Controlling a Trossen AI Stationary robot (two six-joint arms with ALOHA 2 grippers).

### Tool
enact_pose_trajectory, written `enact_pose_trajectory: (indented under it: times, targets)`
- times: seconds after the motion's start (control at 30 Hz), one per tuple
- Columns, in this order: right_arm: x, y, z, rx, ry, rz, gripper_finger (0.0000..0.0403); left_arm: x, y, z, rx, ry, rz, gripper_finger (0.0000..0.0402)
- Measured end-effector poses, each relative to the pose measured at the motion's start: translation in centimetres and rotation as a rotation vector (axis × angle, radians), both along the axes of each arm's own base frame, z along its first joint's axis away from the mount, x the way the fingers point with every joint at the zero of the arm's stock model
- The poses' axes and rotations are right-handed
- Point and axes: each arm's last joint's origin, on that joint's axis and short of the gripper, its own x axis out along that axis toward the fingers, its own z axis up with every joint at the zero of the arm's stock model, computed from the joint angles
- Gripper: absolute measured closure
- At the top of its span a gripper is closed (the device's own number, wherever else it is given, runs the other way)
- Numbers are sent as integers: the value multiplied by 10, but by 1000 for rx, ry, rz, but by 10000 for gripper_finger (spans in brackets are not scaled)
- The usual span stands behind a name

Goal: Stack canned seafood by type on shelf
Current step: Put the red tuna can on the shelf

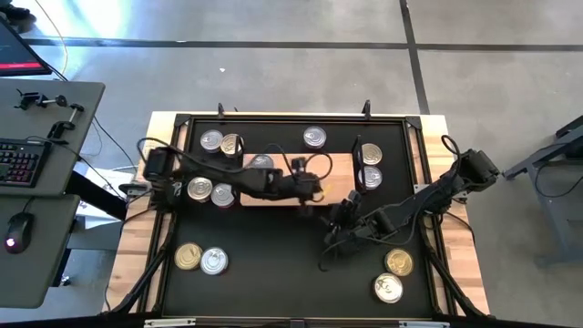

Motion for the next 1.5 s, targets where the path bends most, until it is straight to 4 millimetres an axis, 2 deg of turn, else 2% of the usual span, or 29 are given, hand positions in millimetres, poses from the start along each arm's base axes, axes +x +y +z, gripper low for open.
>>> enact_pose_trajectory:
  times: [0.1, 0.23, 0.37, 0.47, 0.57, 0.73, 0.87, 1.2, 1.5]
  targets:
    - [-1, 1, -1, 0, 23, 28, 192, 11, 18, -5, 39, -63, 10, 332]
    - [-3, 0, -2, -5, 51, 34, 192, 16, 72, 10, 24, -71, 132, 332]
    - [-6, -1, -1, 0, 81, 42, 192, 15, 130, 18, -80, 19, 140, 332]
    - [-7, 0, 0, 23, 94, 58, 192, 17, 164, 7, -162, 69, 68, 326]
    - [-8, 1, 2, 28, 83, 67, 192, 21, 184, -7, -173, 128, 39, 308]
    - [-9, 4, 2, 29, 81, 74, 192, 24, 192, -34, -114, 300, -45, 276]
    - [-8, 4, 3, 33, 72, 67, 192, 26, 192, -37, -36, 343, -101, 272]
    - [-8, 4, 3, 39, 60, 65, 192, 24, 200, -58, 171, 521, -208, 309]
    - [-7, 4, 3, 40, 57, 65, 192, 24, 200, -58, 170, 523, -218, 326]
